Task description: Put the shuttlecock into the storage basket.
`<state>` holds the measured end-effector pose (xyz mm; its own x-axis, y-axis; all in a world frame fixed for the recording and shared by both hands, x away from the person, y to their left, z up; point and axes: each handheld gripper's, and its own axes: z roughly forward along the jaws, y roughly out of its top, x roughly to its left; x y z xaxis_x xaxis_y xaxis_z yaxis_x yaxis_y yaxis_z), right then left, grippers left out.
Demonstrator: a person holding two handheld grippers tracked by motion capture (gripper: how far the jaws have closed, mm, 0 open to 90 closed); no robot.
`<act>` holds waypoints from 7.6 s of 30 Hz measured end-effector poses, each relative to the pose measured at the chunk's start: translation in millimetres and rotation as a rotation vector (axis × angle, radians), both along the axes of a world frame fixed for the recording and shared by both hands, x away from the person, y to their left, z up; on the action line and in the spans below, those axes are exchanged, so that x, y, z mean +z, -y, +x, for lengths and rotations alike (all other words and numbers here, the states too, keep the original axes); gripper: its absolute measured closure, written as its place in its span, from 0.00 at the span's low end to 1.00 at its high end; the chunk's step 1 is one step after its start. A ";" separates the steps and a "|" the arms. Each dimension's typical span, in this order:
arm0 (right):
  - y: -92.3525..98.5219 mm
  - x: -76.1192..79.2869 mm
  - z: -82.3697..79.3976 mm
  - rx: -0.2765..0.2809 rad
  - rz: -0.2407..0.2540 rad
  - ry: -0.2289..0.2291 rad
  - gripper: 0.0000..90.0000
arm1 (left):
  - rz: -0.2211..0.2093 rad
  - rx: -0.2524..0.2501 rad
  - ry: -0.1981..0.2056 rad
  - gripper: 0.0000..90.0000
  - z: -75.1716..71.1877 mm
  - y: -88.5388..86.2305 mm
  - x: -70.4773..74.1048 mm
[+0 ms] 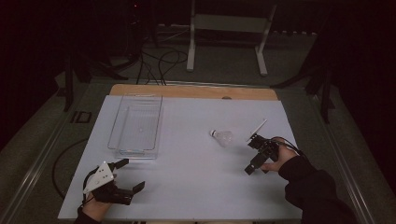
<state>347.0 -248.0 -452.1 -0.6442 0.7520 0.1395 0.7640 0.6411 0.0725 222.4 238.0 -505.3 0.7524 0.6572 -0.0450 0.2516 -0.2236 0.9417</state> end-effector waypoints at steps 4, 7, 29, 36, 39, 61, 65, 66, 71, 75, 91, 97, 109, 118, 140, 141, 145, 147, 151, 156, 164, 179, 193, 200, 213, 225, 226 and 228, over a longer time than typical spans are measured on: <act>-5.9 1.5 3.0 0.005 0.006 0.012 0.09 | -0.001 -0.001 -0.002 0.00 0.0 0.4 -0.2; -11.6 1.7 5.0 0.002 0.006 0.011 0.09 | 0.000 -0.002 -0.002 0.00 -0.1 0.5 -0.3; -45.3 7.7 24.9 0.013 0.049 0.080 0.16 | 0.004 -0.004 0.000 0.00 -0.3 1.0 -0.3; -54.6 8.7 29.7 0.011 0.005 0.081 0.13 | 0.009 -0.008 -0.001 0.00 -0.5 1.6 -0.4; -58.8 8.6 32.5 0.008 -0.004 0.083 0.13 | 0.009 -0.010 -0.002 0.00 -0.7 2.0 -0.4; -78.4 1.9 60.7 -0.056 0.030 0.112 0.19 | 0.018 -0.021 -0.003 0.00 -0.9 3.1 -0.9; -79.8 -0.3 62.4 -0.063 0.031 0.125 0.21 | 0.019 -0.022 -0.003 0.00 -1.0 3.4 -1.0; -81.1 -2.3 63.7 -0.072 0.039 0.130 0.24 | 0.019 -0.022 -0.003 0.00 -0.9 3.4 -1.1; -84.7 -6.4 64.9 -0.073 0.039 0.131 0.25 | 0.019 -0.024 -0.005 0.00 -0.8 3.5 -1.3; -87.1 -10.0 66.3 -0.079 0.035 0.137 0.31 | 0.021 -0.028 -0.006 0.00 -0.6 4.1 -1.7; -92.7 -20.0 73.1 -0.091 0.020 0.155 0.50 | 0.020 -0.031 -0.007 0.00 -0.5 3.3 -2.1; -94.5 -22.6 77.8 -0.104 0.021 0.159 0.56 | 0.020 -0.032 -0.009 0.00 -0.5 3.3 -2.4; -96.2 -33.7 86.0 -0.105 0.028 0.147 0.63 | 0.020 -0.035 -0.014 0.00 0.0 3.3 -3.3; -99.6 -37.0 88.8 -0.088 0.038 0.129 0.80 | 0.016 -0.034 -0.017 0.00 0.1 3.1 -3.6; -94.9 -19.5 84.4 0.027 -0.022 0.141 1.00 | 0.018 -0.039 -0.016 0.00 0.0 3.2 -3.2; -93.9 -18.8 83.9 0.036 -0.020 0.138 1.00 | 0.016 -0.040 -0.017 0.00 -0.2 3.2 -3.1; -90.4 -18.6 80.0 0.076 -0.034 0.122 1.00 | 0.020 -0.041 -0.016 0.00 -0.2 4.0 -3.2; -88.4 -17.5 78.2 0.095 -0.039 0.130 1.00 | 0.023 -0.041 -0.016 0.00 -0.2 4.1 -3.2; -84.2 -14.7 74.7 0.117 -0.046 0.142 1.00 | 0.022 -0.040 -0.016 0.00 -0.3 4.2 -3.1; -81.7 -11.7 68.9 0.137 -0.054 0.143 1.00 | 0.025 -0.041 -0.016 0.00 -0.2 4.6 -3.2; -79.4 -6.9 60.2 0.193 -0.052 0.149 1.00 | 0.025 -0.041 -0.017 0.00 -0.2 4.3 -3.2; -72.6 -3.8 37.3 0.355 0.021 0.098 1.00 | 0.036 -0.043 -0.022 0.00 0.0 5.4 -3.4; -69.8 2.1 13.1 0.473 0.099 0.117 1.00 | 0.047 -0.048 -0.030 0.00 0.4 7.3 -3.9; -69.4 2.1 2.8 0.535 0.094 0.120 1.00 | 0.052 -0.047 -0.039 0.00 1.4 7.4 -4.8; -70.9 8.4 -12.2 0.582 0.158 0.131 1.00 | 0.091 -0.057 -0.037 0.00 1.8 9.2 -5.0; -77.9 13.6 -19.8 0.613 0.179 0.147 1.00 | 0.112 -0.131 -0.078 0.00 2.0 9.5 0.3; -78.4 14.0 -20.3 0.621 0.173 0.156 1.00 | 0.117 -0.136 -0.079 0.00 2.0 10.0 1.9; -79.0 15.1 -21.3 0.623 0.170 0.152 1.00 | 0.105 -0.156 -0.090 0.00 2.4 10.5 6.5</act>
<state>325.6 -169.0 -437.0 -0.9734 0.2082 0.0961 0.2274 0.9299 0.2892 224.9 227.5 -498.8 0.8412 0.5380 -0.0540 0.2885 -0.3620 0.8864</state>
